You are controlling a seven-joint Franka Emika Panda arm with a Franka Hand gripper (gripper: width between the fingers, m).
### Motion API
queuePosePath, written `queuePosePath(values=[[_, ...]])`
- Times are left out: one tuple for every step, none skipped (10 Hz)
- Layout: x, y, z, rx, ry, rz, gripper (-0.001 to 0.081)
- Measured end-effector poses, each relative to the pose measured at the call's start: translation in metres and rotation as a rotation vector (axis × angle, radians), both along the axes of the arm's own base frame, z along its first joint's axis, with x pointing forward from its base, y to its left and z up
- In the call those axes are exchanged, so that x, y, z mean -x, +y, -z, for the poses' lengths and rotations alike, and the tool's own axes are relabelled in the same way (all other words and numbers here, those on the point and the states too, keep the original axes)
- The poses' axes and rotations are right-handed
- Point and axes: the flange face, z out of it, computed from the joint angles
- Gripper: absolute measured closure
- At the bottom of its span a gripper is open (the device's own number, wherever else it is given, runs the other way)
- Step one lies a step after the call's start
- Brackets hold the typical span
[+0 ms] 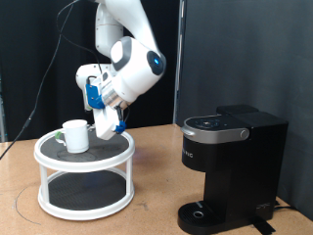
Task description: Make a cup of coffee with the keurig machine
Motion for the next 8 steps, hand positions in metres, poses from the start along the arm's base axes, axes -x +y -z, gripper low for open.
queuePosePath(values=[[0.005,-0.005,-0.008,-0.025,-0.085,-0.016,0.0317],[0.012,-0.011,-0.018,-0.058,-0.161,-0.034,0.0317],[0.017,-0.016,-0.029,-0.091,-0.247,-0.044,0.0317],[0.023,-0.021,-0.041,-0.123,-0.328,-0.049,0.0317],[0.03,-0.027,-0.055,-0.15,-0.386,-0.056,0.0317],[0.038,-0.032,-0.068,-0.169,-0.405,-0.069,0.0317],[0.048,-0.036,-0.079,-0.187,-0.366,-0.071,0.0317],[0.055,-0.037,-0.085,-0.206,-0.331,-0.072,0.0317]])
